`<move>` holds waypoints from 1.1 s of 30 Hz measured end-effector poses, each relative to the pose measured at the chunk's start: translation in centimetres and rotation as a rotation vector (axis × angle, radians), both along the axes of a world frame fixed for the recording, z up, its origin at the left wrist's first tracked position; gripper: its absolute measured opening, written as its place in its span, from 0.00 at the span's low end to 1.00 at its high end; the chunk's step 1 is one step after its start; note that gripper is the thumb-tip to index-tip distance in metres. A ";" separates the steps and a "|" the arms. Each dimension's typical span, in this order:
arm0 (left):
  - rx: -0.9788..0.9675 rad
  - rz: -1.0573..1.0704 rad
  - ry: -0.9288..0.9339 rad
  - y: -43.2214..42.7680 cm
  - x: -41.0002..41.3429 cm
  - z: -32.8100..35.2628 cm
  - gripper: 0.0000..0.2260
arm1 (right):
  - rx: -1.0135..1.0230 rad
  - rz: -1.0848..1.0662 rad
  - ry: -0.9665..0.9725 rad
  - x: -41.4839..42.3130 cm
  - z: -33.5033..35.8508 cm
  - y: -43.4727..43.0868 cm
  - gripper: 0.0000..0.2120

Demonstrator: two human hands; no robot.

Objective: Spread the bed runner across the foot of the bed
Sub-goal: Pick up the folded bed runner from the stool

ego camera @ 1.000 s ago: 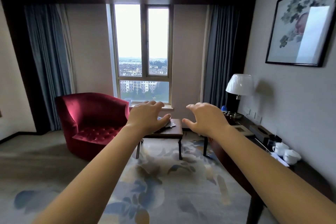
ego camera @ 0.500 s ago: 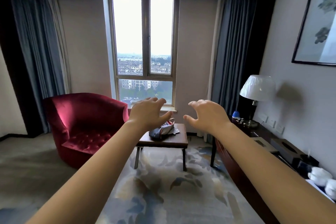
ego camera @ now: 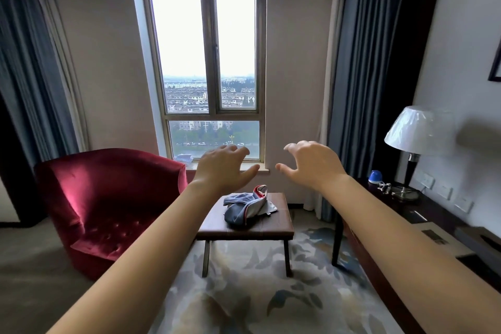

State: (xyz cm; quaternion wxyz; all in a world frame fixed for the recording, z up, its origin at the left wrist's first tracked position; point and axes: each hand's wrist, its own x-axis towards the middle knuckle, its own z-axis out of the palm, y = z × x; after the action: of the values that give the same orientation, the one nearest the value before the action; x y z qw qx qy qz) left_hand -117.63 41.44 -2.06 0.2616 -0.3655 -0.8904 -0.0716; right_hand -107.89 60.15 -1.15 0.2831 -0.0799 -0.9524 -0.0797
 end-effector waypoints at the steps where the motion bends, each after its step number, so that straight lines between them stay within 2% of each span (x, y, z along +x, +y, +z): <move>1: 0.006 0.000 0.000 0.8 -1.7 0.0 0.23 | 0.002 0.000 0.002 -1.6 0.0 0.7 0.25; 17: 0.031 0.067 0.031 16.4 -27.7 0.5 0.24 | 0.028 0.064 0.001 -29.3 0.9 17.4 0.27; 33: 0.026 0.071 0.012 27.5 -50.8 -1.0 0.23 | -0.010 0.052 -0.055 -53.3 -1.9 28.3 0.25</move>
State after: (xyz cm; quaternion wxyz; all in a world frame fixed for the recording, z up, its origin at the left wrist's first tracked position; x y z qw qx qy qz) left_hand -168.45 68.91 -3.10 0.2740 -0.3306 -0.9003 -0.0718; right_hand -161.17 88.49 -3.03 0.2584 -0.0542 -0.9620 -0.0699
